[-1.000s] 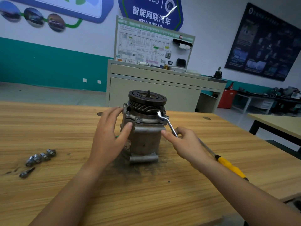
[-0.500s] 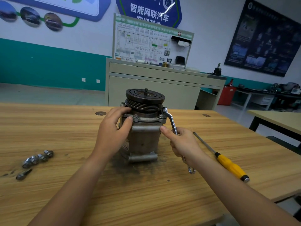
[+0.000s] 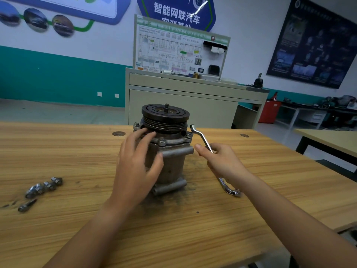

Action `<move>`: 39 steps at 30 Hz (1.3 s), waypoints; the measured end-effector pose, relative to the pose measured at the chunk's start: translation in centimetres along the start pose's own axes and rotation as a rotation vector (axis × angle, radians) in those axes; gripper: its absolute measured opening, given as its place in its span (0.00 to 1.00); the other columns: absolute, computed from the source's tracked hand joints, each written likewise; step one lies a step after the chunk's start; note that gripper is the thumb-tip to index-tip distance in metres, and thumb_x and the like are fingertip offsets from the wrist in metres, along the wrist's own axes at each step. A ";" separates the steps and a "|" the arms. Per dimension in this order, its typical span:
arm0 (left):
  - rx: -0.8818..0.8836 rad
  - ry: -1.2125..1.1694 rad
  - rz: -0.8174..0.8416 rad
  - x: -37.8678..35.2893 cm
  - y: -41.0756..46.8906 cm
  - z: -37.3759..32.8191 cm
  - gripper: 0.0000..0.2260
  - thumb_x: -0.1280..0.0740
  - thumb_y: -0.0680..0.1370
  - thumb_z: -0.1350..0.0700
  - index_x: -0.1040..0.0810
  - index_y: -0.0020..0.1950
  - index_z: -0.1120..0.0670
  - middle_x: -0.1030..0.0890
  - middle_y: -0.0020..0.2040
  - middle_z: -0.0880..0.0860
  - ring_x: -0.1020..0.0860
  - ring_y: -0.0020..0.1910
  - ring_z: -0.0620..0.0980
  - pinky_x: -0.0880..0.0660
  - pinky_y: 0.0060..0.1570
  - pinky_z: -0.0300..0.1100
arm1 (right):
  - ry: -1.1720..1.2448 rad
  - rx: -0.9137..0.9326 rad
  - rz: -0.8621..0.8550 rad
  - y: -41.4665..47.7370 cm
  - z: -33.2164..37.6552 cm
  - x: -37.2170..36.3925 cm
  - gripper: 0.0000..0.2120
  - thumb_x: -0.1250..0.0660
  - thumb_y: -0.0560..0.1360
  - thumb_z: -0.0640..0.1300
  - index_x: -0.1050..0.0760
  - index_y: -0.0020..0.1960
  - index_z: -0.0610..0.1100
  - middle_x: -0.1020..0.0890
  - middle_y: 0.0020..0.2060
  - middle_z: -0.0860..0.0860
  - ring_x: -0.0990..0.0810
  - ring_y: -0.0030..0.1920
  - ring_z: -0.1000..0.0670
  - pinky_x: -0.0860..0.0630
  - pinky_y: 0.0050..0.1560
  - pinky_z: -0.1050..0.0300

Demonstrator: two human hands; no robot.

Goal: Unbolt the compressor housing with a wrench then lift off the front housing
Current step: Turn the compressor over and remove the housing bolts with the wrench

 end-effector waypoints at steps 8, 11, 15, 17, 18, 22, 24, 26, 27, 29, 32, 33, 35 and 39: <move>-0.288 0.085 -0.095 0.6 -0.1 0.0 0.13 0.37 0.74 0.55 0.18 0.44 0.62 0.23 0.37 0.56 0.24 0.34 0.51 0.26 0.31 0.45 | -0.629 0.249 0.016 -1.9 2.1 2.8 0.17 0.44 0.79 0.52 0.26 0.40 0.43 0.30 0.28 0.52 0.33 0.29 0.55 0.38 0.30 0.57; -0.238 0.087 -0.086 0.6 -0.1 0.4 0.12 0.38 0.74 0.54 0.19 0.43 0.60 0.23 0.36 0.53 0.26 0.33 0.48 0.30 0.31 0.40 | -0.790 0.296 0.040 -1.8 3.6 2.8 0.15 0.45 0.80 0.51 0.23 0.49 0.45 0.25 0.32 0.51 0.29 0.32 0.54 0.36 0.31 0.57; -0.187 0.077 -0.049 0.8 0.1 0.7 0.13 0.39 0.74 0.52 0.19 0.40 0.58 0.22 0.33 0.49 0.29 0.30 0.42 0.31 0.27 0.38 | -0.876 0.325 -0.017 -1.4 4.6 2.9 0.14 0.46 0.80 0.51 0.25 0.59 0.48 0.21 0.39 0.51 0.25 0.38 0.52 0.30 0.36 0.57; -0.174 0.066 -0.042 0.8 0.1 0.7 0.13 0.39 0.73 0.52 0.19 0.39 0.57 0.24 0.32 0.45 0.32 0.31 0.39 0.34 0.28 0.34 | -0.952 0.336 -0.052 -1.2 4.8 3.1 0.15 0.46 0.80 0.51 0.27 0.62 0.50 0.25 0.35 0.54 0.27 0.35 0.54 0.33 0.30 0.60; -0.173 0.065 -0.042 0.8 0.2 0.7 0.13 0.39 0.73 0.51 0.19 0.39 0.56 0.26 0.31 0.43 0.32 0.31 0.38 0.35 0.29 0.33 | -1.009 0.350 -0.060 -1.1 4.8 3.1 0.15 0.47 0.80 0.51 0.28 0.63 0.50 0.26 0.35 0.54 0.28 0.35 0.54 0.36 0.29 0.61; -0.182 0.050 -0.042 0.8 0.1 0.7 0.12 0.39 0.72 0.51 0.19 0.39 0.56 0.26 0.30 0.44 0.32 0.28 0.39 0.33 0.28 0.33 | -1.150 0.390 -0.028 -0.9 5.0 3.2 0.16 0.48 0.81 0.52 0.30 0.64 0.51 0.23 0.41 0.52 0.27 0.40 0.51 0.34 0.33 0.59; -0.186 0.049 -0.039 0.8 0.1 0.6 0.12 0.39 0.72 0.51 0.19 0.40 0.56 0.23 0.31 0.46 0.31 0.28 0.40 0.32 0.28 0.34 | -1.196 0.382 -0.022 -0.9 5.2 3.1 0.16 0.48 0.81 0.51 0.30 0.65 0.51 0.26 0.38 0.52 0.28 0.38 0.51 0.33 0.34 0.59; -0.196 0.047 -0.028 0.9 0.1 0.5 0.13 0.39 0.73 0.51 0.19 0.40 0.57 0.22 0.33 0.48 0.28 0.29 0.41 0.30 0.28 0.35 | -1.309 0.380 -0.035 -0.8 5.3 2.9 0.16 0.49 0.81 0.51 0.32 0.65 0.49 0.30 0.36 0.52 0.30 0.35 0.52 0.35 0.30 0.60; -0.198 0.043 -0.023 0.8 0.1 0.4 0.13 0.39 0.73 0.51 0.19 0.41 0.58 0.21 0.34 0.49 0.27 0.29 0.43 0.30 0.27 0.37 | -1.370 0.389 -0.046 -0.8 5.4 2.7 0.15 0.49 0.81 0.50 0.32 0.65 0.48 0.31 0.33 0.52 0.32 0.32 0.52 0.36 0.28 0.61; -0.180 0.035 -0.032 0.8 -0.1 0.0 0.14 0.40 0.73 0.51 0.19 0.44 0.59 0.24 0.35 0.50 0.29 0.29 0.45 0.31 0.26 0.38 | -1.472 0.415 -0.063 -0.9 5.5 2.3 0.11 0.47 0.81 0.46 0.33 0.62 0.46 0.35 0.29 0.52 0.36 0.27 0.53 0.40 0.24 0.61; -0.152 0.025 -0.058 0.6 -0.3 -0.3 0.16 0.40 0.73 0.51 0.19 0.49 0.60 0.29 0.36 0.47 0.32 0.30 0.45 0.33 0.28 0.39 | -1.549 0.415 -0.058 -0.9 5.5 1.9 0.09 0.44 0.80 0.42 0.33 0.59 0.43 0.36 0.27 0.52 0.38 0.25 0.53 0.41 0.23 0.61; -0.153 0.021 -0.060 0.6 -0.3 -0.4 0.16 0.40 0.73 0.51 0.18 0.49 0.60 0.30 0.36 0.47 0.33 0.29 0.45 0.34 0.28 0.39 | -1.558 0.416 -0.050 -0.8 5.5 1.9 0.09 0.44 0.80 0.42 0.32 0.59 0.42 0.36 0.28 0.51 0.38 0.26 0.54 0.40 0.24 0.61; -0.167 0.016 -0.064 0.7 -0.3 -0.4 0.15 0.39 0.73 0.52 0.18 0.47 0.60 0.31 0.35 0.46 0.33 0.28 0.45 0.35 0.27 0.38 | -1.568 0.422 -0.034 -0.5 5.6 2.1 0.09 0.45 0.80 0.42 0.32 0.58 0.42 0.36 0.28 0.51 0.37 0.26 0.54 0.40 0.24 0.62; -0.215 0.021 -0.055 0.6 -0.4 -0.3 0.13 0.39 0.74 0.54 0.18 0.45 0.60 0.27 0.33 0.50 0.31 0.28 0.45 0.32 0.24 0.39 | -1.563 0.460 -0.003 -0.1 5.2 3.0 0.11 0.49 0.80 0.46 0.35 0.59 0.43 0.33 0.27 0.52 0.34 0.25 0.54 0.40 0.23 0.61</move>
Point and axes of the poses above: each hand's wrist, its own y-axis towards the middle knuckle, its own x-axis out of the back of the hand, z = x × y, the point moved 1 cm from there along y, towards the middle knuckle
